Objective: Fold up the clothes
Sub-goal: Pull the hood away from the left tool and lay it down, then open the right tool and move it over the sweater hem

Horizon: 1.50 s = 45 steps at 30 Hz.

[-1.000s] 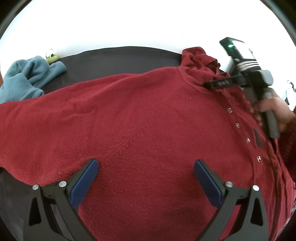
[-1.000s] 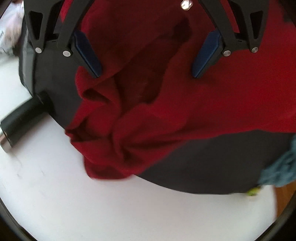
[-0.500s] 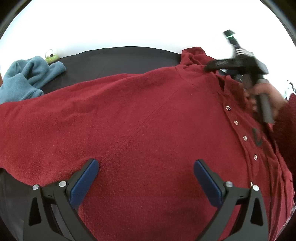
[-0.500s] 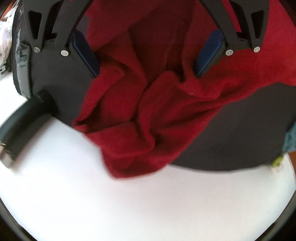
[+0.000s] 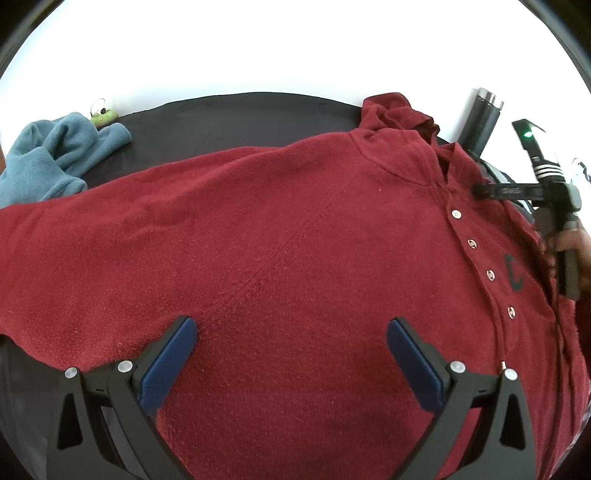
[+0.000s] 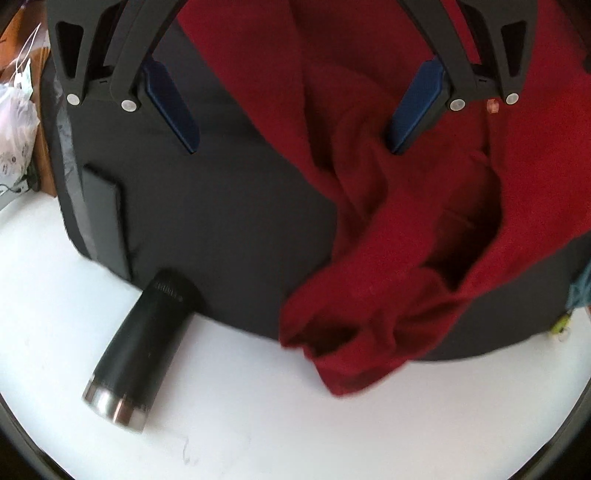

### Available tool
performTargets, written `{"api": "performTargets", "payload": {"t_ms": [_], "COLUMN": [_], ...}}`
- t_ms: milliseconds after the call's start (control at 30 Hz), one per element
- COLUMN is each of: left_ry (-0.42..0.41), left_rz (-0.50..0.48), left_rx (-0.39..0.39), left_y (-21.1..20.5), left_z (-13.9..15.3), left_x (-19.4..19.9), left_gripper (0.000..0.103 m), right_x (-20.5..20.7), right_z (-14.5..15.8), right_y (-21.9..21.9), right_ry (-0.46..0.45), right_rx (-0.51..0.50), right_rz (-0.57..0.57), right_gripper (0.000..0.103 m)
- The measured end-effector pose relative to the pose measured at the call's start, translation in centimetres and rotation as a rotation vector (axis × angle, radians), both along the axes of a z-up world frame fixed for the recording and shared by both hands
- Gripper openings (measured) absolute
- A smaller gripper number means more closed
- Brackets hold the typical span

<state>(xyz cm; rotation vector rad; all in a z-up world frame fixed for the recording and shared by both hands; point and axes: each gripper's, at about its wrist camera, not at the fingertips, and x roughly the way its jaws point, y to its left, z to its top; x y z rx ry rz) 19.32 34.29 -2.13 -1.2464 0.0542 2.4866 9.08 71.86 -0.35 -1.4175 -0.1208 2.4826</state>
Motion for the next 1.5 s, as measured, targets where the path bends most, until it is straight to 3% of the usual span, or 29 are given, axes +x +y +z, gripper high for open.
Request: {"api": "performTargets", "payload": {"t_ms": [100, 233, 567, 700, 900, 1033, 1233, 1500], "left_ry": [0.000, 0.001, 0.002, 0.002, 0.002, 0.005, 0.017, 0.021], "left_rz": [0.001, 0.000, 0.000, 0.000, -0.001, -0.031, -0.097, -0.099], "left_rx": [-0.002, -0.007, -0.007, -0.008, -0.005, -0.028, -0.105, -0.129], "left_y": [0.0, 0.1, 0.0, 0.1, 0.1, 0.1, -0.4, -2.8], "left_z": [0.0, 0.0, -0.1, -0.1, -0.1, -0.1, -0.3, -0.3], "left_x": [0.0, 0.0, 0.0, 0.0, 0.0, 0.3, 0.5, 0.1], "left_gripper": [0.103, 0.103, 0.103, 0.103, 0.103, 0.103, 0.103, 0.103], "right_x": [-1.5, -1.6, -1.6, 2.6, 12.1, 18.2, 25.3, 27.7], "right_z": [-0.9, 0.8, 1.1, 3.2, 6.7, 5.7, 3.2, 0.2], "right_y": [0.4, 1.1, 1.1, -0.6, -4.5, -7.0, -10.0, -11.7], "right_ry": [0.021, 0.067, 0.069, 0.124, 0.176, 0.150, 0.118, 0.122], "right_rx": [0.047, 0.091, 0.122, 0.106, -0.074, -0.212, -0.317, -0.318], "right_rz": [-0.058, -0.116, -0.104, -0.058, 0.074, 0.127, 0.170, 0.204], "right_gripper": [0.102, 0.102, 0.102, 0.102, 0.102, 0.102, 0.102, 0.102]}}
